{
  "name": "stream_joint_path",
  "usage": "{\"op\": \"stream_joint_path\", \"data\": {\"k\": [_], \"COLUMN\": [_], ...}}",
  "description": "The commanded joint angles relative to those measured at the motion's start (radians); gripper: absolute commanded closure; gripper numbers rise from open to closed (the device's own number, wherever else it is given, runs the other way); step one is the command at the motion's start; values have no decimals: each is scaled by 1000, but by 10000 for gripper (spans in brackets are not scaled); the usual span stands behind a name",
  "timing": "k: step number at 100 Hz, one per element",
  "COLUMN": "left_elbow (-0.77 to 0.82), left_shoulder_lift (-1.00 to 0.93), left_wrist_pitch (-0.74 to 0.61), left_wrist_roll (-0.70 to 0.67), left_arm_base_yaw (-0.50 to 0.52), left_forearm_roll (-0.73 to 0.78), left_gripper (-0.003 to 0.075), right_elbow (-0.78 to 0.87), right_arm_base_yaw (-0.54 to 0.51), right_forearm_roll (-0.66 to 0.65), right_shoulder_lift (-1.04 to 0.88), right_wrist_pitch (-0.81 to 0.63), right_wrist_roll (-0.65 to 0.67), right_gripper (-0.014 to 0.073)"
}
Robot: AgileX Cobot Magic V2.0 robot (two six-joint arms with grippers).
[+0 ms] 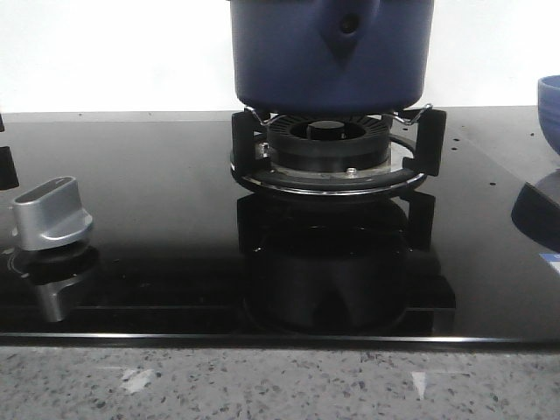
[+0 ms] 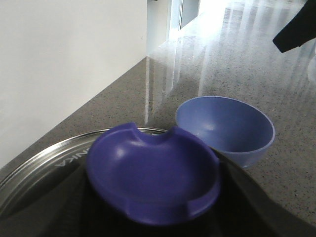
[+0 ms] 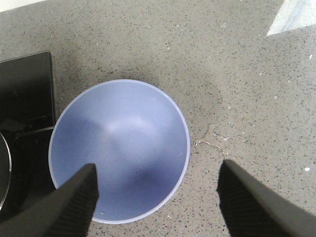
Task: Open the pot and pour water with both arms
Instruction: 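Lower the lid onto the saucepan with the left gripper and release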
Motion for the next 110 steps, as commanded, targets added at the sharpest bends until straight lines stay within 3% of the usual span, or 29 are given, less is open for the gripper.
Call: {"op": "stream_joint_path", "data": {"k": [1,21,53,70,76,86,93,101,107,110], "left_elbow": [-40,-40,-40,-40,-40,-40,-40,-40,-40,-40], "left_shoulder_lift": [-52,-73,-237,-362,-407,-469,-504,-535,-555,-563], "left_wrist_pitch": [32,58,111,152,152,148,148,142,142,142], "left_wrist_roll": [-6,-6,-6,-48,-83,-149,-196,-256,-304,-319], "left_arm_base_yaw": [-7,12,149,247,285,343,384,424,453,463], "left_forearm_roll": [-71,-101,-148,-156,-156,-139,-96,-32,20,41], "left_gripper": [319,181,188,189,203,293,409,594,743,741], "right_elbow": [-33,-33,-33,-33,-33,-31,-22,13,52,70], "right_arm_base_yaw": [-2,-2,-2,13,33,65,81,102,122,138], "right_forearm_roll": [16,16,46,194,230,315,428,617,724,760], "right_shoulder_lift": [-25,-25,-25,-31,-38,-61,-79,-105,-125,-135], "right_wrist_pitch": [-44,-44,-46,-63,-69,-88,-109,-167,-231,-260], "right_wrist_roll": [-7,-7,-11,-88,-119,-194,-253,-354,-430,-465], "right_gripper": [128,128,128,131,176,340,488,656,657,648]}}
